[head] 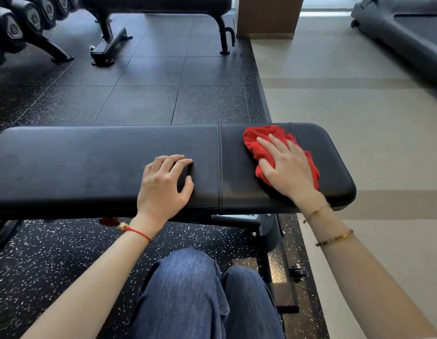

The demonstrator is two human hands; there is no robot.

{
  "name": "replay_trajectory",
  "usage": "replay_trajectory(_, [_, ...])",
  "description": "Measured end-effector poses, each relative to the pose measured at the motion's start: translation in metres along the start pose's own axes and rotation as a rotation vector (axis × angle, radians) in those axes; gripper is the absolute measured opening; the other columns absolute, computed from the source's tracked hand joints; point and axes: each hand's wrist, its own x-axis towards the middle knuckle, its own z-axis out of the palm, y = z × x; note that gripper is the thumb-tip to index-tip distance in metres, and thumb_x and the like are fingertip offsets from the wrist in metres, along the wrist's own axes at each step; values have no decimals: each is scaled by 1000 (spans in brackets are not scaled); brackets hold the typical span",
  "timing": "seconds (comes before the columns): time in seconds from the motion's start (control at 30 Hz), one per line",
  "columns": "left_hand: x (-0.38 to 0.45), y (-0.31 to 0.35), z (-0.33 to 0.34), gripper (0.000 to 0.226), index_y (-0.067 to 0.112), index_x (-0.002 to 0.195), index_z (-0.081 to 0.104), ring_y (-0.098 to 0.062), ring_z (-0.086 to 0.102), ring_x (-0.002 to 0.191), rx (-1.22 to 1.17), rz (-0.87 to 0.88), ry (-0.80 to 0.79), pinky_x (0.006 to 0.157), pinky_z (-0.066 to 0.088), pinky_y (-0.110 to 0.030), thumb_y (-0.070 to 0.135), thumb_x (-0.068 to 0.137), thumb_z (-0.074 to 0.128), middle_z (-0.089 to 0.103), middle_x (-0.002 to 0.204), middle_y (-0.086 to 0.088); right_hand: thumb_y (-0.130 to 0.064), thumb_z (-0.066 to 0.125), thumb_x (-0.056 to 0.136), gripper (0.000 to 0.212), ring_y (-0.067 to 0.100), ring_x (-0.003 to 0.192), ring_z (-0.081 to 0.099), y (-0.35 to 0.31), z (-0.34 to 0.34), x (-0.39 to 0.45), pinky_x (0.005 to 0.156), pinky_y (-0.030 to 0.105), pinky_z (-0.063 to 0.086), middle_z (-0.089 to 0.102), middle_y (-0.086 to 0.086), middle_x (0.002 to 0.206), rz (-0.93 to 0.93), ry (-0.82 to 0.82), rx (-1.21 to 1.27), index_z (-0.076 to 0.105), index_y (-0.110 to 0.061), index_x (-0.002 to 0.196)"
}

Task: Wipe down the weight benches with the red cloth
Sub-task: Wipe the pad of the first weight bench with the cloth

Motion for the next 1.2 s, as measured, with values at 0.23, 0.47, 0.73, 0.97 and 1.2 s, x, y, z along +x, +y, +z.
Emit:
replay_trajectory(0.23, [1,1,-1,38,23,122,64,-20,54,118,1,-6,11,98,41,-38,36,90,49,62,125,8,-43,44,94,53,31,144,27,-43,9,39,121,43,14,27,-7,161,-7,-76,2,37,-42,147])
replay_trajectory(0.47, [1,0,-1,38,24,123,64,-20,53,120,-13,-10,3,99,42,-39,36,90,49,62,126,8,-39,49,91,53,23,143,32,-36,3,-17,121,38,17,35,-10,157,-237,-71,63,43,-41,144])
replay_trajectory(0.73, [2,2,-1,38,24,123,63,-20,52,118,16,-14,-2,98,42,-39,36,91,48,61,125,7,-35,47,92,52,35,137,37,49,-13,15,120,45,21,35,-4,158,137,32,12,44,-37,144])
replay_trajectory(0.97, [1,2,-2,37,24,122,63,-20,53,118,23,-15,0,97,41,-38,34,90,49,62,124,7,-39,47,93,52,32,139,35,-23,5,44,119,40,19,33,-5,158,-51,-70,-14,43,-38,145])
replay_trajectory(1.2, [1,2,-1,37,24,123,63,-20,52,119,16,-9,-9,99,41,-39,33,91,48,62,125,6,-40,47,88,52,24,140,36,-19,-1,-35,120,39,21,42,-11,153,-185,-6,86,49,-40,140])
